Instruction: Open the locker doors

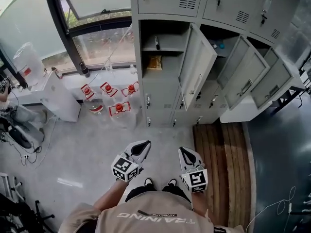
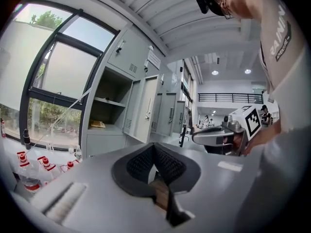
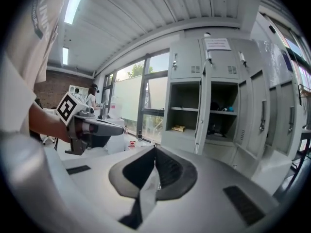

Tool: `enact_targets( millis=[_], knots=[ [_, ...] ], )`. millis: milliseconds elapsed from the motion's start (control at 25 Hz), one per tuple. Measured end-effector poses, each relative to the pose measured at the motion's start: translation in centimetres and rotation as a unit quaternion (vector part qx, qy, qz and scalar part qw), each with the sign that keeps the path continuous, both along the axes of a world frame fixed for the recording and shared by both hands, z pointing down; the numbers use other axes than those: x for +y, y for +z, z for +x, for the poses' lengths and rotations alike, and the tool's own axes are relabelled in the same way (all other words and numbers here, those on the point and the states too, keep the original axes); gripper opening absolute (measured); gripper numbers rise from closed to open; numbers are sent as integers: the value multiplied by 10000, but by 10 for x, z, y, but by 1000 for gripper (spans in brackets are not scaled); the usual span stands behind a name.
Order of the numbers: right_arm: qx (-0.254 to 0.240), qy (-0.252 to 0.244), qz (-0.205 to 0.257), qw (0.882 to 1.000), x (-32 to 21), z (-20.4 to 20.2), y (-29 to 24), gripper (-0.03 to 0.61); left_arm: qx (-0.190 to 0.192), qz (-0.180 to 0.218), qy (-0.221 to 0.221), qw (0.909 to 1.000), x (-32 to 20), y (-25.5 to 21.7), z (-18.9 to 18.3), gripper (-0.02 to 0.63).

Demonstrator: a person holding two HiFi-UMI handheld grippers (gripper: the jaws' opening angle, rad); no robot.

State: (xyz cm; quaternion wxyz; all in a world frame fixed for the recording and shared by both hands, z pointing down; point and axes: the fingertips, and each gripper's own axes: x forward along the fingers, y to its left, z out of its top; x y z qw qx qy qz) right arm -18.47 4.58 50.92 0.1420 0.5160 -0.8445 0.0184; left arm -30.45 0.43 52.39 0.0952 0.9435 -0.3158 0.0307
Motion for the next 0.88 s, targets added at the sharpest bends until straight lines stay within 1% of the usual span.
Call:
enact_targets(
  millis=[120,240,400,480,560,680,760,880],
  knots=[
    [-130,-75,141,9998,6,9,-7,12,-125,182,82,9997,15,-12,18,6],
    [-117,-186,357,9991,7,23,-21,12,-155,203,0,9997,28,-14,34,6],
    [-395,87,489,9980,4,55,-28,12,-290,292,51,9991,37,-18,57,6],
    [-535,157,484,9973,0,64,-24,12,-317,353,36,9989,35,-21,60,6],
    [-589,70,450,9972,-2,63,-21,12,-383,297,-57,9988,33,-18,56,6],
    [-375,-105,453,9982,4,64,-21,12,-410,160,-129,9989,36,-10,54,6],
    [-248,-83,447,9987,-1,71,-21,12,-432,130,-106,9989,31,-8,59,6],
    [-303,-3,376,9988,-3,79,-19,12,-396,105,-29,9992,25,-10,67,6]
  ],
)
